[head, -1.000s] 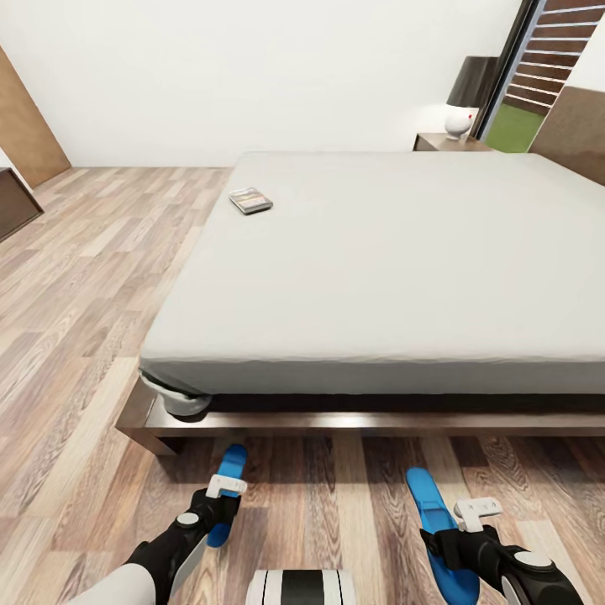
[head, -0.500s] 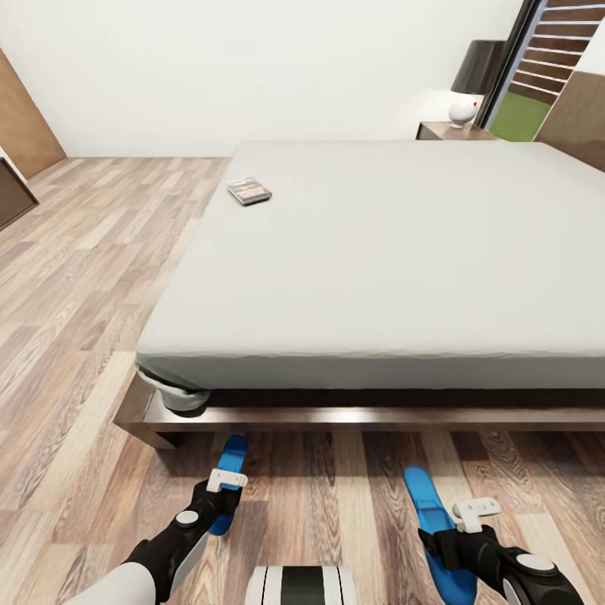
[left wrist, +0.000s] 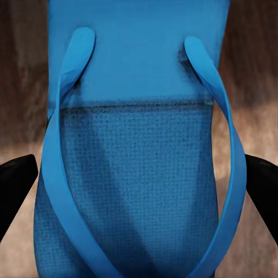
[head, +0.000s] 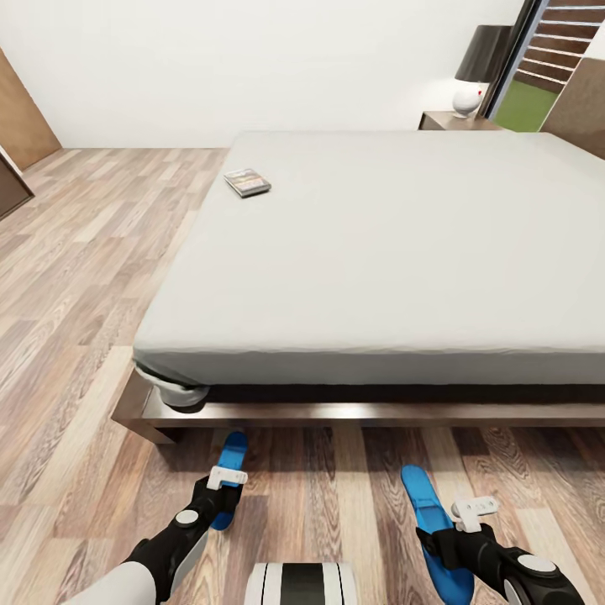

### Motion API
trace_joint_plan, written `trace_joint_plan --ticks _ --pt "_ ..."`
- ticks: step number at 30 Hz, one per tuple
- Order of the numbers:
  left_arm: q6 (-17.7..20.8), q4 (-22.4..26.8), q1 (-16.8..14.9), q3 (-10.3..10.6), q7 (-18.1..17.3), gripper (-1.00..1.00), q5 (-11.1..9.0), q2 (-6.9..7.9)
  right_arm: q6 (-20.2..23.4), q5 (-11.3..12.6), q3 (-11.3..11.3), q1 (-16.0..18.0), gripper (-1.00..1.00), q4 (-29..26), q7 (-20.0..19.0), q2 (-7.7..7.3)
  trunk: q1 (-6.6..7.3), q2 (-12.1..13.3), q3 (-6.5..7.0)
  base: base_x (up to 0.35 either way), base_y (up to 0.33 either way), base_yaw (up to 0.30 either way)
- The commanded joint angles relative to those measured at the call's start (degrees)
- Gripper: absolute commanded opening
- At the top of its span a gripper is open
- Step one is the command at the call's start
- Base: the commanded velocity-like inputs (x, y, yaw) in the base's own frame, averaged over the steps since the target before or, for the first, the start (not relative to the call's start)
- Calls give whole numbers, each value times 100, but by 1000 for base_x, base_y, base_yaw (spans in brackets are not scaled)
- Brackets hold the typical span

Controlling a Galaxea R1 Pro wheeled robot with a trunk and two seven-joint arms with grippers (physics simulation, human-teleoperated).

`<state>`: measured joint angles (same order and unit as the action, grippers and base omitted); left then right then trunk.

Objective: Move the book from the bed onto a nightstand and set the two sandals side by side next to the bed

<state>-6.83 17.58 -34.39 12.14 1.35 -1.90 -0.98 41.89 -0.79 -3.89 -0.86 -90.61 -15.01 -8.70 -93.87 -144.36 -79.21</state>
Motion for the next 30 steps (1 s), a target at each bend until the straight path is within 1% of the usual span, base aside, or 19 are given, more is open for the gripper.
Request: trace_joint_plan --ticks 1,4,6,9,10,11,12,14,19,20,22,29,30 --pt "-29 -9 -5 32 14 -100 -20 1 23 -9 -10 -4 -100 -9 -31 0 1 -1 -3 0 0 0" --pt "-45 -3 -6 28 14 -100 -16 -4 22 -7 -60 -30 -100 -9 -37 -2 1 -1 -3 0 0 0" --pt "-49 5 -6 27 14 -100 -16 -5 22 -5 -106 -55 -100 -9 -53 -1 -5 -4 -47 0 0 0" --pt "-53 27 -6 27 14 -100 -17 -7 18 -2 -247 -96 -100 -9 -199 -2 -12 -8 -114 0 0 0" --pt "-53 32 -6 29 14 -100 -16 -7 17 -2 -297 -103 -100 -9 -263 -1 -15 -9 -136 0 0 0" --pt "-55 40 -6 31 14 -100 -15 -9 -13 -3 -410 -116 -100 -9 -403 1 -17 -11 -158 0 0 0" --pt "-55 54 -13 30 14 -100 -14 -8 -133 -7 -517 -131 -100 -9 -533 4 -20 -12 -180 0 0 0" --pt "-55 74 -38 27 14 -100 -16 -8 -366 -14 -630 -145 -100 -9 -662 2 -20 -12 -180 0 0 0" --pt "-55 96 -65 23 14 -100 -20 -12 -576 -25 -721 -166 -100 -9 -763 -3 -20 -12 -180 0 0 0" --pt "-55 100 -69 24 14 -100 -20 -11 -611 -26 -733 -177 -100 -9 -777 -5 -23 -13 -202 0 0 0" --pt "-60 104 -76 24 14 -100 -21 -7 -644 -26 -743 -195 -100 -9 -789 -7 -28 -16 -247 0 0 0" --pt "-111 105 -118 23 14 -100 -21 0 -682 -27 -752 -210 -100 -9 -800 -2 -28 -16 -247 0 0 0" --pt "-123 106 -122 23 14 -100 -21 0 -687 -25 -753 -211 -100 -9 -800 -1 -30 -17 -269 0 0 0"
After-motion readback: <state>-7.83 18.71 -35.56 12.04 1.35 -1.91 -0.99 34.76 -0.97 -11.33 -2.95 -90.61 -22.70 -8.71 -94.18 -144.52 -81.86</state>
